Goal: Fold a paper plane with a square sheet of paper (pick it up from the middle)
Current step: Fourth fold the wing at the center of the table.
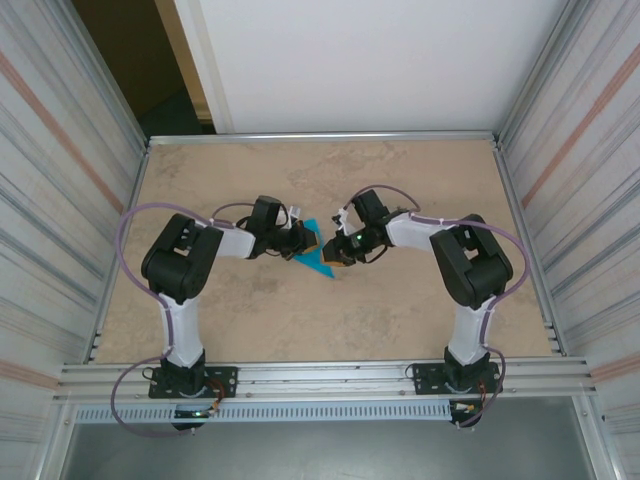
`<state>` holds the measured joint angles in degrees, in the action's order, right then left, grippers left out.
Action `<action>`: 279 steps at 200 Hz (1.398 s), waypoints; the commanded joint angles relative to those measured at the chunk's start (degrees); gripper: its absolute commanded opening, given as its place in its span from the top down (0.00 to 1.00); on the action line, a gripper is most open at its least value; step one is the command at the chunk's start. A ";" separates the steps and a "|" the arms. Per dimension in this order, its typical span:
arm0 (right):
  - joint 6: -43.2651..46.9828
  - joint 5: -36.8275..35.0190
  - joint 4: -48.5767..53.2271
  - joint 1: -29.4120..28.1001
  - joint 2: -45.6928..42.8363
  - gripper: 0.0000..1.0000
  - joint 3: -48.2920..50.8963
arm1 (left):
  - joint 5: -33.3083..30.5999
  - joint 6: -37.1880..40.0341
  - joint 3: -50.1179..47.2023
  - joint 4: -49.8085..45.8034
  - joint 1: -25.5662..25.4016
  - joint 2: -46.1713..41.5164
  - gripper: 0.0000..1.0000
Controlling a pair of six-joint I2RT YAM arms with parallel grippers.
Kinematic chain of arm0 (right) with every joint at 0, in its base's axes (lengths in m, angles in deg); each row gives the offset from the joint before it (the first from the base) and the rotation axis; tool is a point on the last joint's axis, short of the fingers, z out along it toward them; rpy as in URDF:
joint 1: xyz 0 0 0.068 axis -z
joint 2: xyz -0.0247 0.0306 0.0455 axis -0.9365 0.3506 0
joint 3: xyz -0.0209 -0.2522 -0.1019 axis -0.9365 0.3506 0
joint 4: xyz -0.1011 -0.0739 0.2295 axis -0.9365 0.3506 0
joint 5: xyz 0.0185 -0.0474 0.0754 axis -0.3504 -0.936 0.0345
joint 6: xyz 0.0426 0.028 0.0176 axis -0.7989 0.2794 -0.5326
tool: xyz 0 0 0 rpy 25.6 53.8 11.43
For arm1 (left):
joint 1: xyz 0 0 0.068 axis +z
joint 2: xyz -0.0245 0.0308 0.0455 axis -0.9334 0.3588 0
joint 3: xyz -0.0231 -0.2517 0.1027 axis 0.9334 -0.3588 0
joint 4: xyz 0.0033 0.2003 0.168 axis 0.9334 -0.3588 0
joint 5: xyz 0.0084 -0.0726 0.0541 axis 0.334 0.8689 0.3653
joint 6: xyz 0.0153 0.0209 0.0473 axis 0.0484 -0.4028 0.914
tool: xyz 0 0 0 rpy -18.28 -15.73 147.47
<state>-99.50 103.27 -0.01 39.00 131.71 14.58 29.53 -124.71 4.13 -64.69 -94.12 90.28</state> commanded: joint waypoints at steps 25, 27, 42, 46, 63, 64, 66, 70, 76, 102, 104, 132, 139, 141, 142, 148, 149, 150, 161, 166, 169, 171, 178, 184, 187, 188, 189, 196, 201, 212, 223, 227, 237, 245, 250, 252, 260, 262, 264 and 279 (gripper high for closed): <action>1.63 -1.96 2.89 -0.99 3.34 0.85 -2.59 | -0.13 1.30 1.86 -2.26 -0.13 1.52 0.93; 1.66 -2.03 2.97 -0.99 3.43 0.85 -2.71 | -0.13 1.31 1.93 -2.34 -0.11 1.53 0.93; 1.90 -2.46 3.24 -0.97 3.89 0.85 -2.48 | -0.09 1.28 2.08 -2.48 -0.16 1.62 0.92; 1.90 -2.63 3.42 -0.98 4.00 0.85 -2.52 | -0.05 1.26 2.10 -2.55 -0.14 1.62 0.92; 2.13 -2.84 3.68 -0.98 4.48 0.85 -2.46 | -0.13 1.38 2.19 -2.81 -0.08 1.62 0.92; 2.13 -2.84 3.69 -0.99 4.47 0.85 -2.49 | -0.13 1.36 2.20 -2.82 -0.13 1.62 0.92; 2.14 -2.89 3.70 -0.94 4.50 0.86 -2.47 | -0.13 1.35 2.28 -2.83 -0.13 1.62 0.92; 2.14 -2.98 3.75 -0.98 4.67 0.85 -2.52 | -0.14 1.35 2.34 -2.95 -0.11 1.62 0.92; 2.14 -3.10 3.77 -0.99 4.74 0.86 -2.42 | -0.13 1.43 2.38 -3.09 -0.12 1.62 0.92; 2.18 -3.40 3.72 -0.90 4.96 0.86 -2.28 | -0.20 1.43 2.47 -3.44 -0.16 1.75 0.92; 2.15 -3.38 3.73 -0.90 4.98 0.86 -2.22 | -0.19 1.48 2.45 -3.45 -0.12 1.72 0.92; 2.26 -3.86 3.79 -0.73 5.13 0.86 -2.06 | -0.53 1.68 2.72 -4.35 -0.13 1.89 0.92; 2.26 -3.93 3.96 -0.73 5.10 0.86 -2.08 | -0.57 1.77 2.81 -4.47 -0.09 1.97 0.92; 2.24 -3.97 3.90 -0.72 5.10 0.86 -2.08 | -0.57 1.78 2.80 -4.50 -0.10 1.97 0.92; 2.23 -4.03 3.93 -0.68 5.09 0.86 -2.08 | -0.57 1.74 2.82 -4.54 -0.13 1.97 0.92; 2.23 -4.21 4.03 -0.63 5.22 0.86 -2.10 | -0.61 1.70 2.89 -4.58 -0.13 1.97 0.92; 2.23 -4.23 4.04 -0.63 5.19 0.86 -2.05 | -0.59 1.74 2.90 -4.59 -0.15 2.02 0.92; 2.27 -4.24 4.05 -0.63 5.22 0.86 -2.07 | -0.58 1.72 2.87 -4.59 -0.11 2.04 0.92; 2.34 -4.34 4.09 -0.63 5.16 0.86 -2.03 | -0.65 1.75 3.03 -4.89 -0.12 2.09 0.92; 2.39 -4.35 4.12 -0.63 5.23 0.86 -2.08 | -0.66 1.78 3.09 -4.93 -0.12 2.15 0.92; 2.40 -4.34 4.07 -0.63 5.32 0.86 -2.03 | -0.67 1.83 3.17 -5.02 -0.08 2.15 0.92; 2.34 -4.34 4.08 -0.59 5.33 0.86 -2.07 | -0.66 1.82 3.18 -5.03 -0.15 2.21 0.92; 2.37 -4.32 4.10 -0.57 5.33 0.86 -2.00 | -0.77 1.88 3.33 -5.27 -0.09 2.31 0.92; 2.39 -4.32 4.14 -0.63 5.34 0.86 -2.03 | -0.74 1.87 3.44 -5.45 -0.14 2.41 0.92; 2.35 -4.34 4.09 -0.59 5.36 0.86 -2.00 | -0.74 1.85 3.48 -5.47 -0.10 2.48 0.92; 2.33 -4.34 4.16 -0.61 5.43 0.86 -2.04 | -0.74 1.95 3.46 -5.47 -0.09 2.44 0.92; 2.32 -4.34 4.15 -0.62 5.43 0.86 -2.02 | -0.74 2.00 3.50 -5.51 -0.08 2.43 0.92; 2.37 -4.34 4.16 -0.67 5.49 0.86 -1.99 | -0.74 1.98 3.54 -5.56 -0.17 2.50 0.92; 2.36 -4.34 4.18 -0.63 5.56 0.86 -2.00 | -0.72 1.96 3.54 -5.64 -0.16 2.49 0.92; 2.47 -4.33 4.20 -0.63 5.68 0.86 -1.94 | -0.78 1.97 3.60 -5.72 -0.14 2.59 0.92; 2.44 -4.39 4.18 -0.64 5.72 0.86 -1.94 | -0.75 1.98 3.63 -5.91 -0.11 2.68 0.92; 2.43 -4.33 4.18 -0.59 5.84 0.86 -2.06 | -0.76 2.03 3.66 -5.91 -0.15 2.68 0.92; 2.49 -4.41 4.16 -0.63 5.78 0.86 -1.95 | -0.74 1.99 3.66 -5.93 -0.16 2.76 0.92; 2.48 -4.43 4.26 -0.63 5.95 0.86 -2.02 | -0.72 1.97 3.70 -5.91 -0.16 2.75 0.92; 2.47 -4.38 4.28 -0.63 6.02 0.86 -2.06 | -0.77 1.96 3.71 -6.00 -0.12 2.88 0.92; 2.42 -4.42 4.29 -0.63 6.03 0.86 -2.03 | -0.75 1.96 3.69 -6.00 -0.15 2.86 0.92; 2.42 -4.43 4.33 -0.63 6.05 0.86 -2.07 | -0.67 2.00 3.79 -6.00 -0.13 2.85 0.92; 2.47 -4.38 4.39 -0.63 6.08 0.86 -2.08 | -0.66 1.97 3.80 -6.00 -0.16 2.85 0.92; 2.49 -4.40 4.38 -0.63 6.14 0.86 -2.08 | -0.65 1.99 3.80 -6.00 -0.10 2.85 0.92; 2.46 -4.47 4.43 -0.62 6.38 0.86 -1.89 | -0.65 2.12 3.87 -6.17 -0.14 2.94 0.92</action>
<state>-97.99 99.58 2.31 37.99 136.60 13.27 29.51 -124.05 6.88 -69.30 -94.12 91.90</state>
